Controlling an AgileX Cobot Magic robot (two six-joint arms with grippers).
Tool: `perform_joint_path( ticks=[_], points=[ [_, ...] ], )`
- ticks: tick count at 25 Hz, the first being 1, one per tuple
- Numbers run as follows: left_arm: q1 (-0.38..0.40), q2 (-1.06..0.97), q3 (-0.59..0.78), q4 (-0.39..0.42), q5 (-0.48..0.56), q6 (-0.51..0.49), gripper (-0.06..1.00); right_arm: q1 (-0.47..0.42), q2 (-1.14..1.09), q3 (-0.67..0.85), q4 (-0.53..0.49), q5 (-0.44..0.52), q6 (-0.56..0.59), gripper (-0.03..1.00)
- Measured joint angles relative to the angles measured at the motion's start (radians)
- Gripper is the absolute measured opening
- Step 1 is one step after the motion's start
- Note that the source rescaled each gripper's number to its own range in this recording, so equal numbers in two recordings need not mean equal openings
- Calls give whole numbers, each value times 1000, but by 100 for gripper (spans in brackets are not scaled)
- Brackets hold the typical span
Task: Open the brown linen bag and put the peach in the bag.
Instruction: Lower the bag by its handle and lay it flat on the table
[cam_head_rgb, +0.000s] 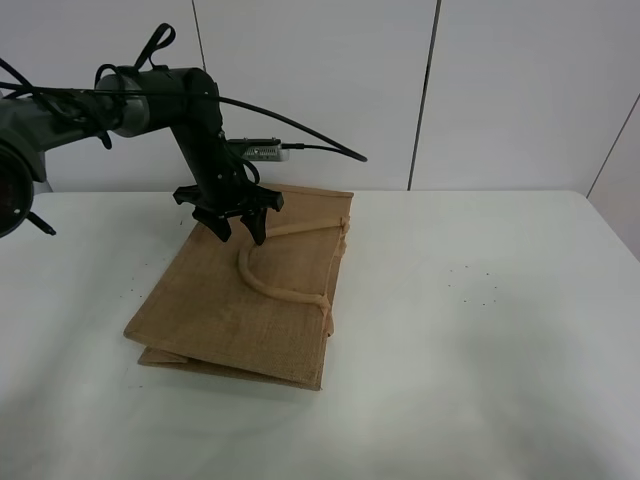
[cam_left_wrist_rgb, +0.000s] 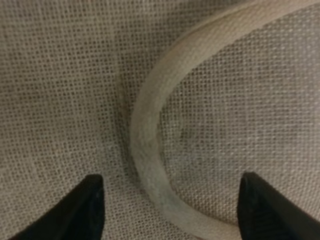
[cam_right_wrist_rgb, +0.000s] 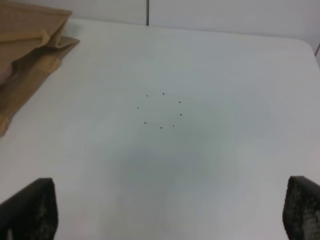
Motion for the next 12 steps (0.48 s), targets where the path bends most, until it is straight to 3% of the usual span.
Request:
perform_joint_path(
  ticks=[3, 6, 12],
  points=[
    [2, -14, 0, 20, 9, 0, 83, 0, 0, 0, 0, 0, 0, 100],
    [12, -36, -6, 95, 41, 0, 83, 0, 0, 0, 0, 0, 0, 100],
    [139, -43, -11, 169, 89, -15, 83, 0, 0, 0, 0, 0, 0, 100]
  ],
)
